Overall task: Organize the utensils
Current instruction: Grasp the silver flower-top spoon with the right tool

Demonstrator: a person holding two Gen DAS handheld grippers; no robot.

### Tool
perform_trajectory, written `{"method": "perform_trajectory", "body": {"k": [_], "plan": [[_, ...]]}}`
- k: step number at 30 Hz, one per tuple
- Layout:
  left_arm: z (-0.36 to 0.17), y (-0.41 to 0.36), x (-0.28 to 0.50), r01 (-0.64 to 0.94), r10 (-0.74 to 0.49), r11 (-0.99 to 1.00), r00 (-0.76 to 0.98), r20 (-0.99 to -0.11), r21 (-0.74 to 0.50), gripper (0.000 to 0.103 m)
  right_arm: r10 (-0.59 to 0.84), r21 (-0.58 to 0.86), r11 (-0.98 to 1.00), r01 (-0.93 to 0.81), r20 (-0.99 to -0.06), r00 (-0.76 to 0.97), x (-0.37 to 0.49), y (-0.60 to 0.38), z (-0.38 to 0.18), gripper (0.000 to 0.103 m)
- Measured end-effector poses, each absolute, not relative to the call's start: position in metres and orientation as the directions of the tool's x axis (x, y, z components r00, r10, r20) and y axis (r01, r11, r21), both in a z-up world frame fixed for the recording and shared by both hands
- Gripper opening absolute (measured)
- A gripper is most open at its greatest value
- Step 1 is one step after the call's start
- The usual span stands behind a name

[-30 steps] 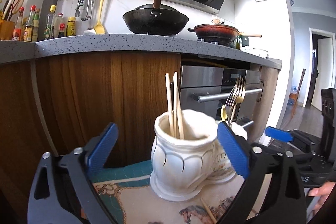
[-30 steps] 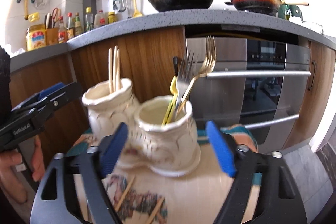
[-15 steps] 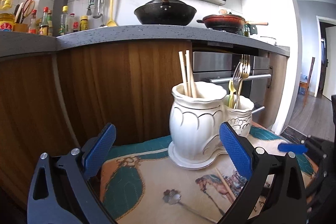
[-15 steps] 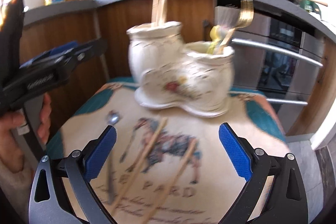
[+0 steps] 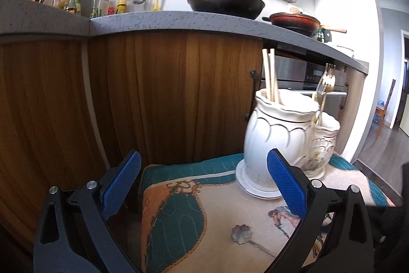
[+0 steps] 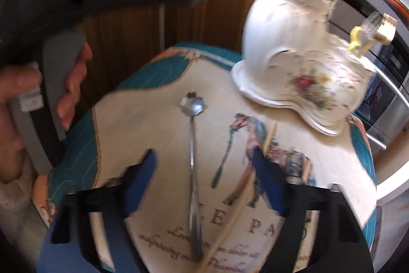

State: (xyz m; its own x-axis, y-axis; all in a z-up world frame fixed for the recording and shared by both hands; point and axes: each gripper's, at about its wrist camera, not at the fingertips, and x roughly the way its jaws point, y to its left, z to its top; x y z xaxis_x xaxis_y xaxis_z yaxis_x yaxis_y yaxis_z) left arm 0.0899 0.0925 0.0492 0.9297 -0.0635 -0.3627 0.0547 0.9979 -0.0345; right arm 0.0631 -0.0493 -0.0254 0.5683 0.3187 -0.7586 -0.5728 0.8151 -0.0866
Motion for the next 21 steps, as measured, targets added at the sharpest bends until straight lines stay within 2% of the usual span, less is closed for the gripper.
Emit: {"method": "perform_trajectory", "body": {"k": [5,6,10,12,18,21], "plan": [[0.047,0.103,0.096,0.031,-0.053,0.997,0.923,-0.382,-0.065,0.097,0.334,-0.030,0.808,-0.588,-0.800,0.499,0.084,-0.037,-0.032,0.029],[0.046,0.105,0.097,0.030,-0.056,0.997,0.922,-0.384,-0.072,0.097,0.339,-0.014,0.811,-0.584,-0.803,0.491,0.088,-0.037,-0.031,0.025],[0.045,0.108,0.099,0.026,-0.055,0.996,0.920,-0.388,-0.080,0.097,0.382,0.068,0.819,-0.570,-0.806,0.453,0.096,-0.042,-0.033,0.019],[0.045,0.106,0.100,0.023,-0.050,0.997,0.920,-0.390,-0.074,0.097,0.390,0.073,0.819,-0.569,-0.799,0.459,0.096,-0.044,-0.033,0.006],[0.045,0.102,0.101,0.028,-0.051,0.998,0.916,-0.398,-0.064,0.097,0.402,0.054,0.830,-0.555,-0.748,0.528,0.082,-0.052,-0.022,0.004],[0.047,0.098,0.097,0.038,-0.060,0.997,0.919,-0.390,-0.065,0.097,0.423,0.103,0.856,-0.507,-0.705,0.569,0.079,-0.074,-0.012,0.004]]}}
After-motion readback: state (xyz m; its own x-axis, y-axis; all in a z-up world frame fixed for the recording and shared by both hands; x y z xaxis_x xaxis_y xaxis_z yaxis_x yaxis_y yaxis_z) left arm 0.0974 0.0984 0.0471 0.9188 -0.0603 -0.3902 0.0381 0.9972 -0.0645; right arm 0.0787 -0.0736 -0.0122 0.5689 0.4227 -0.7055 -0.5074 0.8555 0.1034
